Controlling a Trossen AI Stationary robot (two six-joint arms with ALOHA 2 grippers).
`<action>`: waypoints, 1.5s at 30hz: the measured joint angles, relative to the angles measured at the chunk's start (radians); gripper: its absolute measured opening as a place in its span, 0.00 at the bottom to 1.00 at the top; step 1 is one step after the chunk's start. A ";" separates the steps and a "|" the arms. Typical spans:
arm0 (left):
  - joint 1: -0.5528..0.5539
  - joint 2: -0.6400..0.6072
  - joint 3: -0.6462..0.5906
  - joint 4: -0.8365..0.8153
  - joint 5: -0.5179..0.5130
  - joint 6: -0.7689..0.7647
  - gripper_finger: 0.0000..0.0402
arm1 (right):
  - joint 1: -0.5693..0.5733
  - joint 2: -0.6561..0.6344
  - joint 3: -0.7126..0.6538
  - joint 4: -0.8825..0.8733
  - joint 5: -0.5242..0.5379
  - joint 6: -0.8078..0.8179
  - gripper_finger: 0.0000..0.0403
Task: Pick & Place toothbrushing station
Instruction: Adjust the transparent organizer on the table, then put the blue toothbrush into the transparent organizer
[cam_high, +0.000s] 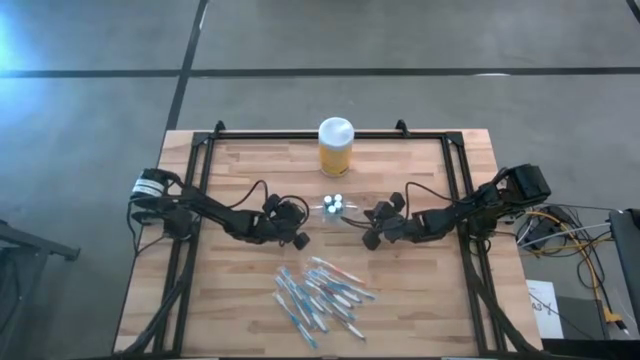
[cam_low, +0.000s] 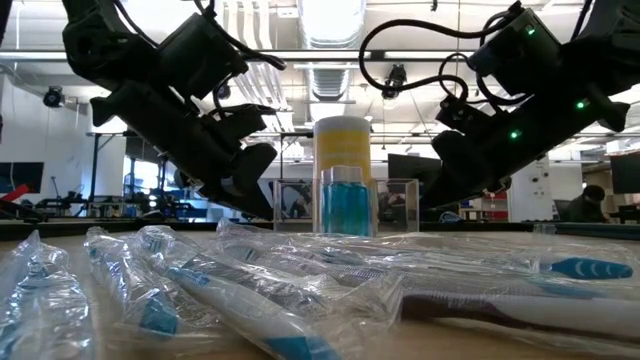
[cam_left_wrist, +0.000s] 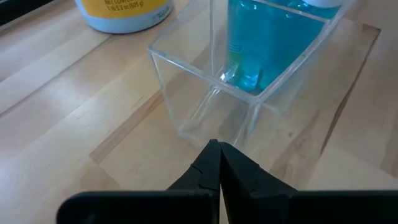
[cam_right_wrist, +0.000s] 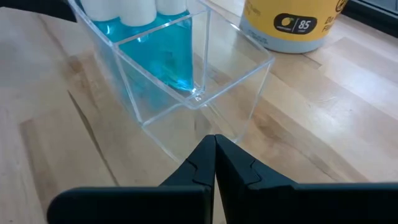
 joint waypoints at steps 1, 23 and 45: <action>0.000 0.000 -0.001 0.001 0.001 0.001 0.01 | 0.000 0.000 0.000 0.000 0.000 0.000 0.02; -0.011 -0.165 -0.004 -0.252 0.042 0.003 0.10 | 0.008 -0.004 0.002 -0.032 -0.124 0.048 0.02; -0.354 -0.790 -0.278 -0.218 0.019 0.173 0.02 | 0.211 -0.311 -0.002 -0.126 -0.251 -0.101 0.02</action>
